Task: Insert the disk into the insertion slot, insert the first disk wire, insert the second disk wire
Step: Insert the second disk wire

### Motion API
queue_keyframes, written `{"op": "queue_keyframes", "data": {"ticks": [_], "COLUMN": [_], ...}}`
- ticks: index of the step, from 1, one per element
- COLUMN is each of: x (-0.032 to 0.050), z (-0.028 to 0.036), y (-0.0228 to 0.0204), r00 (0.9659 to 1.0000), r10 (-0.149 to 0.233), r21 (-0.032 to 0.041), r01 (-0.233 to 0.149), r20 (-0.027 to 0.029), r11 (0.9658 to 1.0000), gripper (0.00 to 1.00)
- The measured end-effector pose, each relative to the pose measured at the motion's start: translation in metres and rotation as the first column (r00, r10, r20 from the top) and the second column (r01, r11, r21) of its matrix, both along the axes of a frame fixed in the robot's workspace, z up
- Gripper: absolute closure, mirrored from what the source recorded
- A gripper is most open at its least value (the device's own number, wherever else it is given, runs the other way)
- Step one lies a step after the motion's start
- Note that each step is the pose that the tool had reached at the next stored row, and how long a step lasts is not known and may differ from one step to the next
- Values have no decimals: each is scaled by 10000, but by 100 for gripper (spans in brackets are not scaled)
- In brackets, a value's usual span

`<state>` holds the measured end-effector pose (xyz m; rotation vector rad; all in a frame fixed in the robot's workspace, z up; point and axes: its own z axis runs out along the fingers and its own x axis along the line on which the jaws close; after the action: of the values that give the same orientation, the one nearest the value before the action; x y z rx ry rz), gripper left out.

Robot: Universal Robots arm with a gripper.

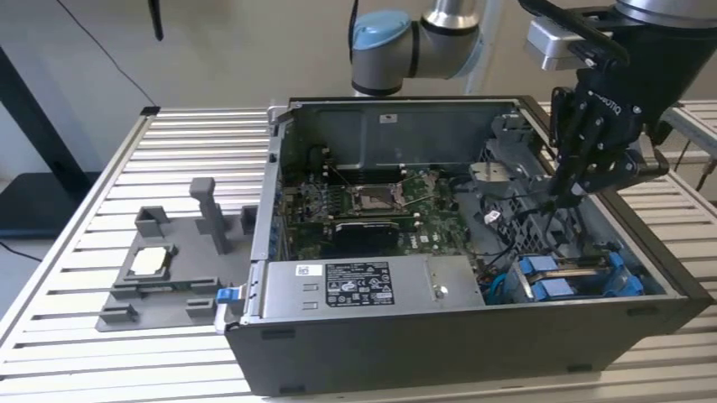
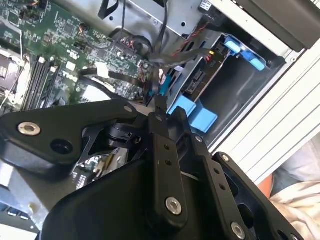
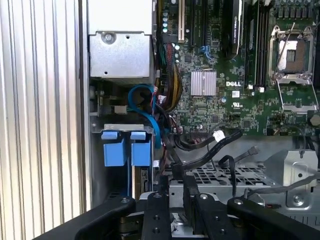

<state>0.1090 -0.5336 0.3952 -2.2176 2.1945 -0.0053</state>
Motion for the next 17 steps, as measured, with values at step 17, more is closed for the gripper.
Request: {"op": "queue_keyframes", "data": {"ticks": [17], "x": [-148], "z": [-79], "y": [10], "r00": [9962], "r10": [849], "r21": [-14], "r01": [-848], "r20": [213], "r11": [9964], "gripper": [73]}}
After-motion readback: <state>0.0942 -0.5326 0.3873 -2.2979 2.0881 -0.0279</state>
